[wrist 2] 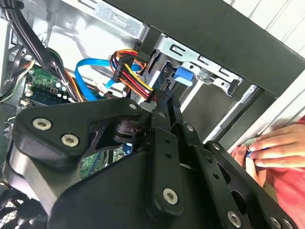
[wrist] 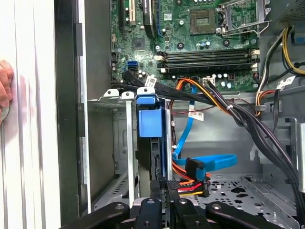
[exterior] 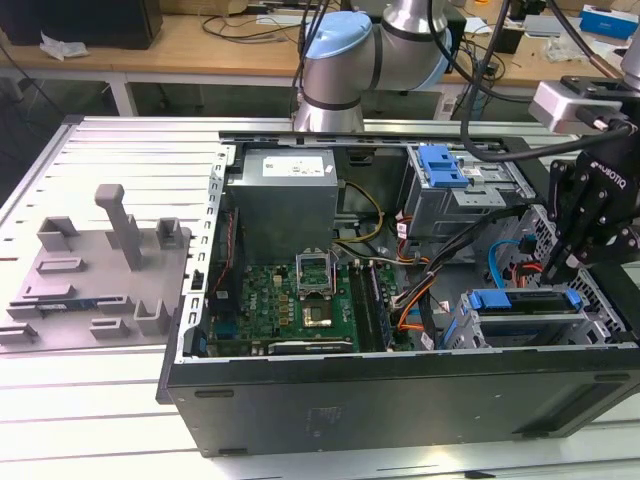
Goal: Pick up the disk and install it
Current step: 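Insert the first disk wire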
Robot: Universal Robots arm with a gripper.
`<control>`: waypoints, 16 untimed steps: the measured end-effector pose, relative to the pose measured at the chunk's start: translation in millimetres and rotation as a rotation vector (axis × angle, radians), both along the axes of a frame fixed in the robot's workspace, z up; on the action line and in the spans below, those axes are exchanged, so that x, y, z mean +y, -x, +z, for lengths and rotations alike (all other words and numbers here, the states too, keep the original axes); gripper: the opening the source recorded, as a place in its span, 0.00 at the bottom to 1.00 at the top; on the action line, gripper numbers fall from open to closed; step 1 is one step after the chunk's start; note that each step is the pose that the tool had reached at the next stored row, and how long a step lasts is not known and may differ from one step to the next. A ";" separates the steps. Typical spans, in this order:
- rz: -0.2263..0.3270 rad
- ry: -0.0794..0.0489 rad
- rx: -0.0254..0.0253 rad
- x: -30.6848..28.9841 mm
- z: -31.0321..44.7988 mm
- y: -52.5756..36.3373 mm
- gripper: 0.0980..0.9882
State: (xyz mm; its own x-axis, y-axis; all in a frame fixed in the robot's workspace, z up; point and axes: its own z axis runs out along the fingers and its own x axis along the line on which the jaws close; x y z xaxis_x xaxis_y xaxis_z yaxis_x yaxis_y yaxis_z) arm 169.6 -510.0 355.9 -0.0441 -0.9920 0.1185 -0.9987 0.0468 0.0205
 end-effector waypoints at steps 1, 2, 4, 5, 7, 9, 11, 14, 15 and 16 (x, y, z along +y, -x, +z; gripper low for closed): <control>0.000 -0.001 -0.0006 -0.1 0.1 0.0 0.07; 0.000 -0.001 -0.0006 -0.2 0.0 0.0 0.07; 0.000 -0.001 -0.0006 -0.2 0.0 0.0 0.07; 0.000 -0.001 -0.0006 -0.2 0.0 0.0 0.07; 0.000 -0.001 -0.0006 -0.2 0.0 0.0 0.07; -0.003 -0.001 -0.0007 -0.5 -0.1 0.0 0.07; -0.004 -0.001 -0.0031 -0.5 -0.2 0.0 0.07; -0.005 -0.001 -0.0050 -0.5 -0.5 0.3 0.07; -0.005 -0.001 -0.0050 -0.6 -0.6 0.5 0.07; -0.005 -0.001 -0.0050 -0.5 -0.6 0.8 0.07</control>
State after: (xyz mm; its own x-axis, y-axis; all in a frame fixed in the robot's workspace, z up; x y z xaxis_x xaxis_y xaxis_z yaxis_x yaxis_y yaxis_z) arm 168.8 -510.5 355.4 -0.0497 -0.9919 0.1171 -0.9985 0.0519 0.0155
